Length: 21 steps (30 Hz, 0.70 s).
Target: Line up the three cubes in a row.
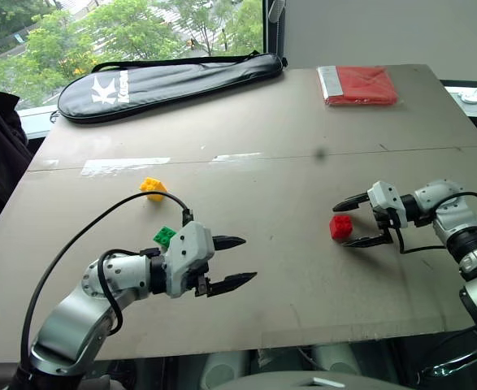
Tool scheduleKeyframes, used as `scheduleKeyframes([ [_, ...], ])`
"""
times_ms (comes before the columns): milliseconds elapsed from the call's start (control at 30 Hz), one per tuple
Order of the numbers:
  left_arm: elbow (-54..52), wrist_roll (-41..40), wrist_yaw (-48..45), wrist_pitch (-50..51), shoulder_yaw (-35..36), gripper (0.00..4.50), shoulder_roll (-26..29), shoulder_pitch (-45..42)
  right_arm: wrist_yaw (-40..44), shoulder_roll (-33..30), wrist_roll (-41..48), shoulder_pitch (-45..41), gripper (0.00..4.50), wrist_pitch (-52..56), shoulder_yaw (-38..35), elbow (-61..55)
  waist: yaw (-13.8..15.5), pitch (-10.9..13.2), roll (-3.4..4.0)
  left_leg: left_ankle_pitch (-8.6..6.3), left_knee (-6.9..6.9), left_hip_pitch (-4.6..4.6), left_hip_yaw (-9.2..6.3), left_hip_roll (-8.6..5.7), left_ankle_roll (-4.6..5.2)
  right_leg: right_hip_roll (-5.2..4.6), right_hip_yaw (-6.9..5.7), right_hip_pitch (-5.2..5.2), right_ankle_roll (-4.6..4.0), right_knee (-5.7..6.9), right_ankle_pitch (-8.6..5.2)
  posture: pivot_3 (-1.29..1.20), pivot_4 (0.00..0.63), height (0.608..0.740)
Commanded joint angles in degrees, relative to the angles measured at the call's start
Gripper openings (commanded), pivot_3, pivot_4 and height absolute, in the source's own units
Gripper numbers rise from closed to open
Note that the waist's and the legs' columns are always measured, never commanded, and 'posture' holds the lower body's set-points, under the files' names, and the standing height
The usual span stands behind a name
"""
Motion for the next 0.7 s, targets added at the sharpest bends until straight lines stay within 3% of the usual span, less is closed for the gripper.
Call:
scheduleKeyframes([
  [33, 0.0, -0.1, -0.5, -0.4, -0.4, 3.39, -0.1, -1.5, 2.9, 0.1, -1.7, -2.3, 4.45, -0.9, -4.0, 2.0, 0.0, 0.0, 0.00, 0.00, 0.00, 0.00, 0.00, 0.00, -0.01, 0.00, 0.00, 0.00, 0.00, 0.00, 0.00, 0.00, 0.150, 0.701],
  [433, 0.4, 0.1, -0.7, 0.0, -0.9, 3.39, -0.2, -2.7, 2.9, 1.8, -8.3, -3.5, 4.45, -1.3, -10.0, 5.4, -0.1, 0.0, 0.01, 0.02, 0.00, 0.00, 0.04, 0.00, -0.03, 0.01, 0.02, -0.01, 0.01, 0.01, 0.01, 0.00, 0.150, 0.701],
  [700, -1.5, -0.6, 0.9, 0.5, 0.8, 3.39, -0.5, -0.3, 2.9, -0.1, -5.9, -1.0, 4.45, 0.7, -9.3, 0.1, -0.1, 0.0, 0.01, 0.02, 0.00, 0.01, 0.03, 0.00, -0.03, 0.01, 0.02, -0.01, 0.01, 0.01, 0.01, 0.00, 0.150, 0.701],
])
